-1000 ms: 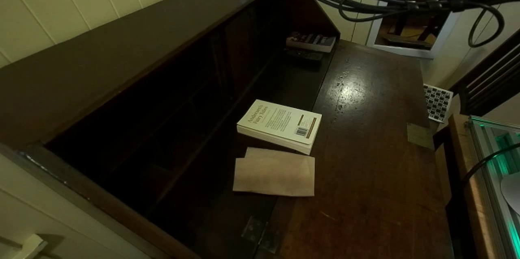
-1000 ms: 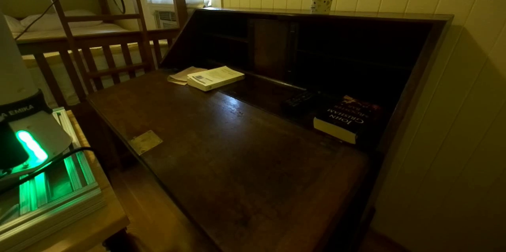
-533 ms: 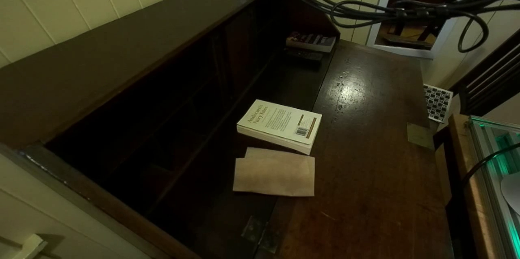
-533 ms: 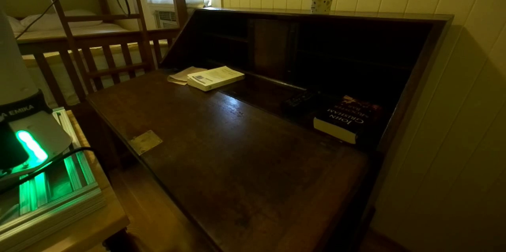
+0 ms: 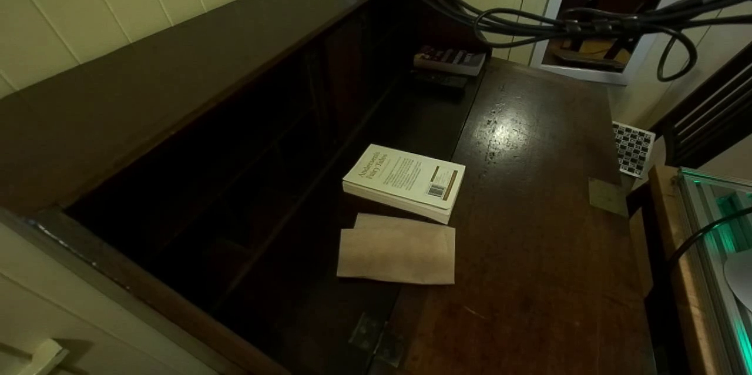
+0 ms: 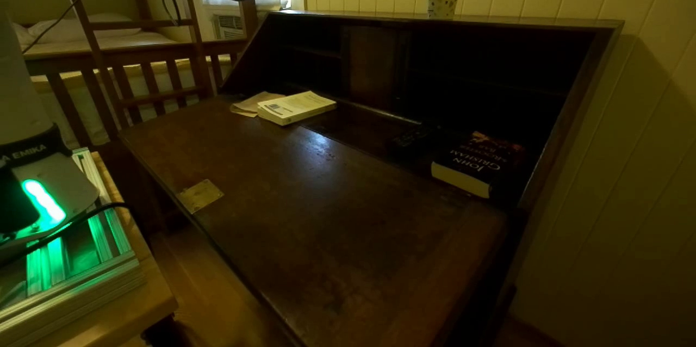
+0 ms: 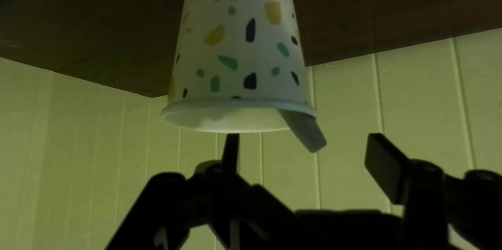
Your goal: Put the marker on top of the table
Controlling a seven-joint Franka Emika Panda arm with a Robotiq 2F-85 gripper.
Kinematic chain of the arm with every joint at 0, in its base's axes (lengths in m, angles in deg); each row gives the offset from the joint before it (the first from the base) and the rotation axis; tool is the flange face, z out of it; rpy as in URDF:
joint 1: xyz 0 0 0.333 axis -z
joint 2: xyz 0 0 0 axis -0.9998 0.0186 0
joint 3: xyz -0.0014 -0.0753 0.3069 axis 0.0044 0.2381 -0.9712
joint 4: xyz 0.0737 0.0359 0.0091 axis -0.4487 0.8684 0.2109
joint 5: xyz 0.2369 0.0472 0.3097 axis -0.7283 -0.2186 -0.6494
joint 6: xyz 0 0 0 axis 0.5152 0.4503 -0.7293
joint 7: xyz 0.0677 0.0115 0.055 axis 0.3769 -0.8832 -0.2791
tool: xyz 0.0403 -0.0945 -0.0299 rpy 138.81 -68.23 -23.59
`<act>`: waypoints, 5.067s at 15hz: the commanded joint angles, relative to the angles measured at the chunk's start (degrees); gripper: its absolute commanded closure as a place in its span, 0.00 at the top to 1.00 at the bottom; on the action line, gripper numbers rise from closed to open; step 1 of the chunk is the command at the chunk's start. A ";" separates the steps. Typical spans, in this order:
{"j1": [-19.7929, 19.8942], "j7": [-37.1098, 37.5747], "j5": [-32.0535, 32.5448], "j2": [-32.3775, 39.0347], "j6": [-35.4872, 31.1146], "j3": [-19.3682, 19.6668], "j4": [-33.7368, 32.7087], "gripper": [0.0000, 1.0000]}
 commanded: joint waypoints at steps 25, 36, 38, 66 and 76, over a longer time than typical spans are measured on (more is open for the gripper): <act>-3.73 2.17 0.16 1.54 -2.04 5.22 -1.50 0.03; -7.05 3.27 -0.02 0.88 -5.12 11.32 -1.20 0.04; -7.88 4.10 -0.41 0.86 -6.50 12.54 -1.25 0.04; -12.82 -2.91 0.63 -22.81 -6.11 7.98 11.81 0.04; -14.37 -20.87 -9.80 -34.17 4.74 3.06 20.39 0.04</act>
